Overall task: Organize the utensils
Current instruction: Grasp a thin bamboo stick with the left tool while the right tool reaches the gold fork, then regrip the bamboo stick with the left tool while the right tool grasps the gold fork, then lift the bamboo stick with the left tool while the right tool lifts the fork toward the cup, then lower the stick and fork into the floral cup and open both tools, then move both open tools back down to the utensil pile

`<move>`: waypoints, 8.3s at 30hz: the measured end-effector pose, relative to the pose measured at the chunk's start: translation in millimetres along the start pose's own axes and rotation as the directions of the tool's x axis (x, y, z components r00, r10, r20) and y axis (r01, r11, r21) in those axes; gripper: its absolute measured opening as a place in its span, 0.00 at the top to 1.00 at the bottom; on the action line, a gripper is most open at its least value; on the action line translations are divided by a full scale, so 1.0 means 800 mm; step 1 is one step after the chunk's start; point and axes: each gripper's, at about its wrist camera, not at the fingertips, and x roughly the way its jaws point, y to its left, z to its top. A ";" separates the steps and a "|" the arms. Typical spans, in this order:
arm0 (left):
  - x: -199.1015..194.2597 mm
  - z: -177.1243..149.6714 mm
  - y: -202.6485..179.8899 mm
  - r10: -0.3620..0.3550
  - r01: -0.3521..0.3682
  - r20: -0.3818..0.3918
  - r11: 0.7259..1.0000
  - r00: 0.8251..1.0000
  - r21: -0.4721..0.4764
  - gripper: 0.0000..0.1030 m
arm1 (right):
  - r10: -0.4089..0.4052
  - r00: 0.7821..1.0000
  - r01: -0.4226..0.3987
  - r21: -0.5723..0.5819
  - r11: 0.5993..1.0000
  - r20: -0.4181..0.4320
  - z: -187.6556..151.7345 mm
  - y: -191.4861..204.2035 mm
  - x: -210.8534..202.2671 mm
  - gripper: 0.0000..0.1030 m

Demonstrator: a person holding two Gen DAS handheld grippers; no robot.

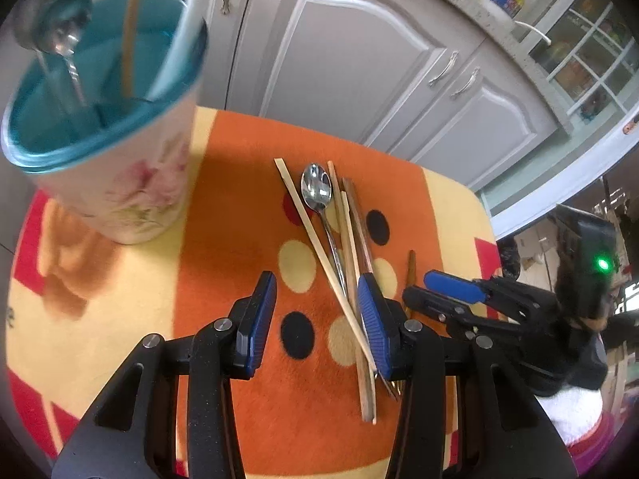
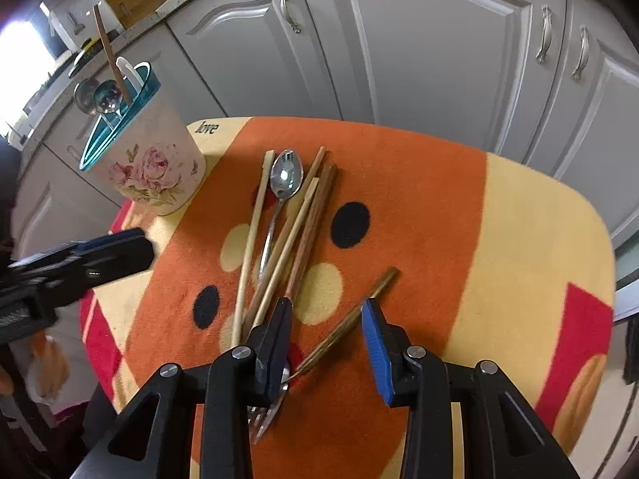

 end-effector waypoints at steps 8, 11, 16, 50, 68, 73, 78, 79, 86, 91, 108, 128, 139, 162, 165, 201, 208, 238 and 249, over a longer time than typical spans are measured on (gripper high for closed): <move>0.047 0.015 -0.008 0.016 -0.017 -0.040 0.999 0.999 -0.031 0.60 | 0.006 1.000 -0.006 0.025 1.000 0.000 -0.008 -0.020 -0.009 0.65; 0.062 0.017 -0.011 0.032 -0.034 -0.062 0.999 0.998 -0.025 0.62 | 0.009 1.000 -0.009 0.037 0.999 -0.006 -0.009 -0.026 -0.007 0.65; 0.079 0.015 -0.006 0.051 -0.054 -0.092 0.998 0.994 -0.029 0.92 | 0.028 1.000 -0.027 0.058 0.998 -0.014 -0.008 -0.029 0.002 0.65; 0.012 -0.050 0.008 0.043 -0.033 -0.123 0.996 0.992 0.083 0.79 | 0.029 0.995 -0.033 -0.040 0.999 -0.091 -0.014 -0.056 -0.011 0.74; 0.071 0.003 -0.010 0.131 -0.105 -0.138 0.978 0.982 0.181 0.78 | 0.009 0.996 -0.019 -0.123 0.992 -0.084 0.015 -0.005 0.025 0.82; 0.069 0.003 -0.010 0.133 -0.105 -0.134 0.975 0.982 0.195 0.78 | 0.009 0.999 -0.011 -0.043 0.999 -0.052 0.013 -0.024 0.013 0.82; 0.073 0.003 -0.015 0.143 -0.114 -0.133 0.973 0.981 0.199 0.78 | -0.015 0.997 0.012 -0.048 0.999 -0.071 0.015 -0.021 0.023 0.82; 0.073 0.002 -0.017 0.154 -0.124 -0.128 0.969 0.980 0.213 0.78 | -0.028 0.997 0.024 -0.057 0.998 -0.074 0.016 -0.017 0.025 0.82; 0.074 -0.001 -0.025 0.145 -0.113 -0.123 0.964 0.982 0.239 0.97 | -0.018 0.996 0.013 -0.056 0.998 -0.086 0.019 -0.010 0.024 0.89; 0.036 0.000 -0.007 0.093 -0.076 -0.090 0.982 0.992 0.171 0.97 | 0.053 0.999 -0.053 -0.023 0.998 -0.002 0.009 -0.007 -0.024 0.92; -0.061 -0.020 0.012 0.023 -0.024 0.011 0.995 1.000 0.101 0.97 | 0.063 0.998 -0.063 -0.044 0.997 -0.004 -0.013 0.018 -0.039 0.86; -0.067 -0.026 0.018 0.018 -0.018 0.010 0.997 1.000 0.069 0.97 | 0.153 0.981 -0.149 -0.043 0.988 0.117 -0.023 0.015 -0.109 0.93; -0.106 -0.018 0.001 -0.028 0.022 0.065 0.996 0.997 0.087 0.97 | 0.201 0.954 -0.181 -0.106 0.978 0.222 -0.008 0.049 -0.167 0.93; -0.324 0.099 0.060 0.057 -0.080 0.438 0.996 0.897 0.036 0.97 | 0.300 0.910 -0.202 -0.325 0.924 0.288 0.143 0.188 -0.188 0.93; -0.334 0.123 0.072 0.089 -0.108 0.477 0.994 0.874 0.011 0.97 | 0.292 0.915 -0.188 -0.345 0.920 0.279 0.164 0.211 -0.173 0.93; -0.189 0.149 0.128 0.239 -0.226 0.359 0.971 0.902 -0.077 0.97 | 0.263 0.949 -0.216 -0.244 0.945 0.177 0.212 0.199 -0.029 0.91; -0.188 0.143 0.127 0.235 -0.217 0.344 0.972 0.909 -0.090 0.85 | 0.257 0.946 -0.210 -0.229 0.951 0.199 0.201 0.186 -0.052 0.87; -0.200 0.068 0.054 0.228 -0.240 0.355 0.971 0.907 -0.012 0.61 | 0.194 0.966 -0.160 -0.197 0.967 0.172 0.113 0.139 -0.089 0.68; -0.173 0.038 0.011 0.204 -0.234 0.315 0.970 0.927 0.059 0.61 | 0.123 0.979 -0.101 -0.140 0.985 0.162 0.063 0.096 -0.105 0.64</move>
